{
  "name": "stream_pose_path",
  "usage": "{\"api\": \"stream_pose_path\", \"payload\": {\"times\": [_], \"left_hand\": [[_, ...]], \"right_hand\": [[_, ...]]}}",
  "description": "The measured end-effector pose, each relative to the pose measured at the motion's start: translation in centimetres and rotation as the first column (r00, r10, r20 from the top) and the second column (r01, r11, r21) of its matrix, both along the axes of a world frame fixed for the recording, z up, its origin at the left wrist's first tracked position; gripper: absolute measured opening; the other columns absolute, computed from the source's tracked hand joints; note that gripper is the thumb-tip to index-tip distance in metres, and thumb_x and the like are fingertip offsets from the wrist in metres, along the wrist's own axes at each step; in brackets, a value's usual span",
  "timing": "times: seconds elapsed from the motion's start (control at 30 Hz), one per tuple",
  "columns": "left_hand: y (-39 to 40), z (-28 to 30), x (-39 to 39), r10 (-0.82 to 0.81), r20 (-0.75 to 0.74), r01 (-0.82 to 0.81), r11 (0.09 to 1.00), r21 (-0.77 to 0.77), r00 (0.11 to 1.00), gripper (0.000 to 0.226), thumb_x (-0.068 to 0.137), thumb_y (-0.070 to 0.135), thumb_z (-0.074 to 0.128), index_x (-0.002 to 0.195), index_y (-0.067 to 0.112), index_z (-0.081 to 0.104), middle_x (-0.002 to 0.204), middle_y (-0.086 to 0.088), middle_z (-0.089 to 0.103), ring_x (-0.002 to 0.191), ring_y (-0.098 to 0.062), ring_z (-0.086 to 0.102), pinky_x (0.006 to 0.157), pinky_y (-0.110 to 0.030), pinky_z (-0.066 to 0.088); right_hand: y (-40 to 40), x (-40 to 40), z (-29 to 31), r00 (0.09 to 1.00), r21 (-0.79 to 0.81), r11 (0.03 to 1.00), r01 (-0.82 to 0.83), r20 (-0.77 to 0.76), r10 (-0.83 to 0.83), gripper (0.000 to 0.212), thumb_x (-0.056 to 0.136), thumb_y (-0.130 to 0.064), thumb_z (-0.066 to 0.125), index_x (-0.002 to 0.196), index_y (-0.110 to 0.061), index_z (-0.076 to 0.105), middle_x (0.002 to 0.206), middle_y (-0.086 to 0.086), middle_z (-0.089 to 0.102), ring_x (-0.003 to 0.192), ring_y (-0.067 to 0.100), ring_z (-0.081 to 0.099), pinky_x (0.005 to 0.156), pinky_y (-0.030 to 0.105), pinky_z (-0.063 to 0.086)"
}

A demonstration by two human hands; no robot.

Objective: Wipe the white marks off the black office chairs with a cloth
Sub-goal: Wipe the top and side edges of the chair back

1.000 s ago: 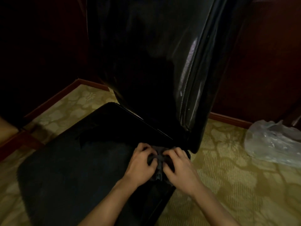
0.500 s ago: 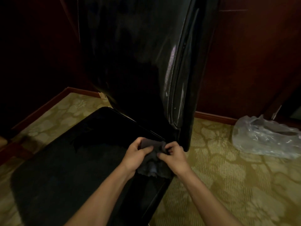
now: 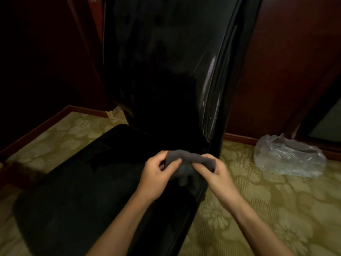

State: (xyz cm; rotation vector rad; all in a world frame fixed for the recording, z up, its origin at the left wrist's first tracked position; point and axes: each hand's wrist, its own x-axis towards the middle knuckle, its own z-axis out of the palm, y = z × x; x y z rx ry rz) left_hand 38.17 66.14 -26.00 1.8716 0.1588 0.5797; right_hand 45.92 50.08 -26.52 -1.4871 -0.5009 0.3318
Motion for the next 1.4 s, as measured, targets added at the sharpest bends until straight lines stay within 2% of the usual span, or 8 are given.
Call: {"api": "stream_pose_path", "payload": {"times": [0.1,0.3,0.5,0.7,0.83,1.0,1.2,1.4], "left_hand": [[0.3,1.7,-0.7,0.018,0.106,-0.046,0.962,0.270,0.994,0.012,0.092,0.025,0.072,0.098,0.015,0.076,0.087,0.006,0.071,0.087,-0.005,0.069,0.075,-0.026,0.055],[-2.2,4.7,1.1,-0.329,-0.032,0.312,0.919,-0.240,0.944,0.021,0.092,0.007,0.068,0.111,0.014,0.069,0.105,-0.002,0.075,0.105,-0.015,0.070,0.090,-0.028,0.055],[-4.2,7.0,4.3,0.118,0.025,-0.120,0.976,0.179,0.993,0.008,0.090,0.028,0.073,0.095,0.023,0.070,0.091,0.009,0.058,0.085,-0.006,0.061,0.071,-0.013,0.047],[-5.0,7.7,4.2,0.288,-0.090,-0.220,0.869,0.443,0.953,0.016,0.087,0.051,0.067,0.086,0.036,0.071,0.050,0.012,0.053,0.055,-0.002,0.055,0.051,-0.026,0.040],[-6.2,9.9,5.1,0.280,-0.042,-0.247,0.901,0.357,0.959,0.029,0.084,0.062,0.056,0.086,0.036,0.068,0.059,0.009,0.062,0.066,-0.013,0.066,0.061,-0.041,0.056],[-7.4,14.2,7.1,0.485,0.250,-0.516,0.557,0.651,0.838,0.035,0.092,0.056,0.057,0.073,0.027,0.054,0.076,0.008,0.054,0.068,-0.020,0.061,0.055,-0.032,0.041],[-6.1,17.0,9.4,0.332,0.405,-0.512,0.694,0.506,0.852,0.026,0.092,0.040,0.067,0.106,0.026,0.050,0.073,0.012,0.055,0.060,-0.015,0.060,0.055,-0.034,0.046],[-5.9,23.1,13.2,0.184,0.529,-0.466,0.749,0.471,0.829,0.014,0.102,0.019,0.054,0.116,0.018,0.052,0.059,0.015,0.044,0.046,-0.002,0.044,0.051,-0.022,0.030]], "right_hand": [[-1.2,-1.6,2.0,0.999,-0.025,0.999,-0.030,-0.036,0.029,0.009,0.089,-0.002,0.068,0.098,-0.003,0.068,0.093,0.008,0.076,0.092,0.018,0.072,0.076,0.024,0.055],[-3.5,0.2,5.2,0.995,-0.006,0.997,0.082,0.050,-0.081,0.014,0.094,-0.005,0.063,0.106,0.003,0.063,0.094,0.015,0.073,0.095,0.022,0.071,0.083,0.039,0.055],[-4.9,3.5,7.4,0.959,-0.136,0.982,0.132,0.267,-0.092,0.007,0.092,-0.017,0.069,0.099,-0.018,0.070,0.095,0.004,0.072,0.096,0.016,0.068,0.082,0.035,0.055],[-5.2,5.2,7.0,0.786,-0.463,0.746,0.478,0.604,-0.129,0.008,0.087,-0.039,0.069,0.083,-0.034,0.066,0.084,-0.001,0.053,0.090,0.015,0.049,0.065,0.029,0.032],[-4.7,5.9,8.7,0.832,-0.226,0.881,0.415,0.486,-0.267,0.006,0.089,-0.027,0.068,0.092,-0.032,0.071,0.092,0.001,0.059,0.087,0.004,0.053,0.070,0.027,0.044],[-4.2,7.6,12.2,0.907,0.004,0.958,0.286,0.322,-0.272,0.010,0.092,-0.018,0.066,0.092,-0.026,0.072,0.083,-0.005,0.072,0.082,0.007,0.069,0.072,0.038,0.059],[-2.5,8.8,14.4,0.881,0.278,0.891,0.360,0.214,-0.423,0.036,0.088,-0.016,0.073,0.113,-0.021,0.047,0.091,-0.008,0.065,0.085,0.000,0.067,0.070,0.022,0.055],[-2.1,11.5,20.4,0.765,0.465,0.817,0.340,0.369,-0.528,0.036,0.092,-0.004,0.062,0.113,-0.016,0.036,0.082,-0.024,0.065,0.067,-0.003,0.062,0.059,0.020,0.048]]}}
